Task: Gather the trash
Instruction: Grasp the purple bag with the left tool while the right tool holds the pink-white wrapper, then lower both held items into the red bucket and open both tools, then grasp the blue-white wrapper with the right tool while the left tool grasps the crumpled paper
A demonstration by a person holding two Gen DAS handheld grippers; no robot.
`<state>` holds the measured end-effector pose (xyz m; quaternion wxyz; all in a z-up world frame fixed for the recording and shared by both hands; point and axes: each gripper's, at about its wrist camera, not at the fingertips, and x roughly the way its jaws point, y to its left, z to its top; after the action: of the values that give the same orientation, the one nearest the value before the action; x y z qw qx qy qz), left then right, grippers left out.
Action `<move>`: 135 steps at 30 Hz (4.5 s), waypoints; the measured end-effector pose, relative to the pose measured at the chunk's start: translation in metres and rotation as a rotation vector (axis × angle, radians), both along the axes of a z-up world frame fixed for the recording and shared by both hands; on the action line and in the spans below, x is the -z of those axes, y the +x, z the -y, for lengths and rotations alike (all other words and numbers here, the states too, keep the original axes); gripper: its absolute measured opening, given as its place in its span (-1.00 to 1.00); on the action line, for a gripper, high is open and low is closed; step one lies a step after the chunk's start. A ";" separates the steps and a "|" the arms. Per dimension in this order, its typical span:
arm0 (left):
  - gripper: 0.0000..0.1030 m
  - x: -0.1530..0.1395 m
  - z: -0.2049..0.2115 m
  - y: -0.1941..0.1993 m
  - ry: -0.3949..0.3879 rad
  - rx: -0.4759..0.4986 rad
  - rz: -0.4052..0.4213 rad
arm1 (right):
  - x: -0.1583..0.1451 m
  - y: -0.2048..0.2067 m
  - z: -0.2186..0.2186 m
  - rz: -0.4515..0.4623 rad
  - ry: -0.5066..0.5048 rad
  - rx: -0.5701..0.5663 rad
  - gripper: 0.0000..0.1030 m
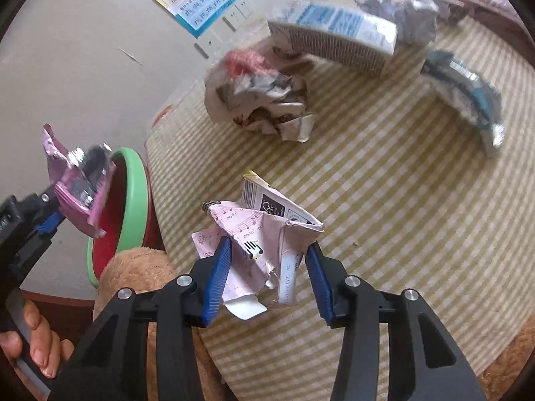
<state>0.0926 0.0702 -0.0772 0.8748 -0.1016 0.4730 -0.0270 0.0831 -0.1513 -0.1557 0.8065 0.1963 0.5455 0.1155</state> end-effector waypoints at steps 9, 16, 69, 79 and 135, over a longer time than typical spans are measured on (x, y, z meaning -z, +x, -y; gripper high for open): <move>-0.34 -0.005 0.000 -0.012 0.012 0.025 0.009 | -0.064 -0.031 0.019 0.162 -0.024 0.088 -0.15; -0.34 -0.017 -0.006 -0.019 0.051 0.025 0.055 | -0.098 -0.045 0.009 0.239 -0.049 0.080 -0.14; -0.34 0.013 -0.131 -0.024 0.016 -0.153 0.000 | -0.108 -0.017 -0.133 0.274 -0.222 -0.192 -0.14; -0.34 0.025 -0.152 -0.021 0.050 -0.187 -0.025 | -0.107 0.011 -0.169 0.281 -0.206 -0.251 -0.14; 0.25 0.022 -0.063 -0.009 0.090 -0.024 -0.085 | 0.010 0.082 0.117 -0.077 -0.439 0.098 0.24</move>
<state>0.0833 0.1336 -0.0993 0.8578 -0.0690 0.5092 0.0090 0.1649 -0.2681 -0.1657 0.8132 0.0468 0.5776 -0.0529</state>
